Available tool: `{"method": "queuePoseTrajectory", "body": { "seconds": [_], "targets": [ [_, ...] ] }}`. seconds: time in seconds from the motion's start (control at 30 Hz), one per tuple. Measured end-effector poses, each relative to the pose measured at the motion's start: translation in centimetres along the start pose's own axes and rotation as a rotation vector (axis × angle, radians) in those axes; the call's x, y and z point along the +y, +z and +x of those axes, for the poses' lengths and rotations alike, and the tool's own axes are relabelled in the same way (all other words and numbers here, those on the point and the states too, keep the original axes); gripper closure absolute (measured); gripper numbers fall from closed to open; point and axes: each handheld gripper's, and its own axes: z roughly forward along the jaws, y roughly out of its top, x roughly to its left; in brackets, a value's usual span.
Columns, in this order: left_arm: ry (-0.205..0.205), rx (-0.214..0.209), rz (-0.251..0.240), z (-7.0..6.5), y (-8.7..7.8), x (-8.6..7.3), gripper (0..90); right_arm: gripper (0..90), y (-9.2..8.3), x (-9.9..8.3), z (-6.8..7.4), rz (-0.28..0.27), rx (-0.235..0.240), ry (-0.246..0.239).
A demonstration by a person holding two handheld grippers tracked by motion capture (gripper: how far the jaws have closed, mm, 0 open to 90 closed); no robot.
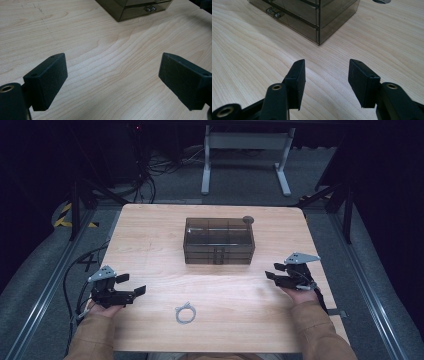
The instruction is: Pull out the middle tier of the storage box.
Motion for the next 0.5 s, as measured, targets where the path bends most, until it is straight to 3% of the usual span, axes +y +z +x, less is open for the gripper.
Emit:
{"method": "queuePoseTrajectory", "body": {
  "seconds": [0.3,0.37,0.5],
  "targets": [
    [0.004,-0.006,-0.013,-0.05,-0.10,0.08,9.0,47.5,-0.02,-0.10,0.07,-0.005,-0.009,0.004],
    [0.003,-0.007,-0.016,-0.06,-0.11,0.09,9.1,47.9,-0.23,-0.16,0.39,-0.025,-0.043,-0.009],
    [0.004,-0.012,-0.016,-0.02,-0.07,0.17,9.1,48.6,-0.37,-0.12,0.59,-0.042,-0.026,-0.013]
  ]
}}
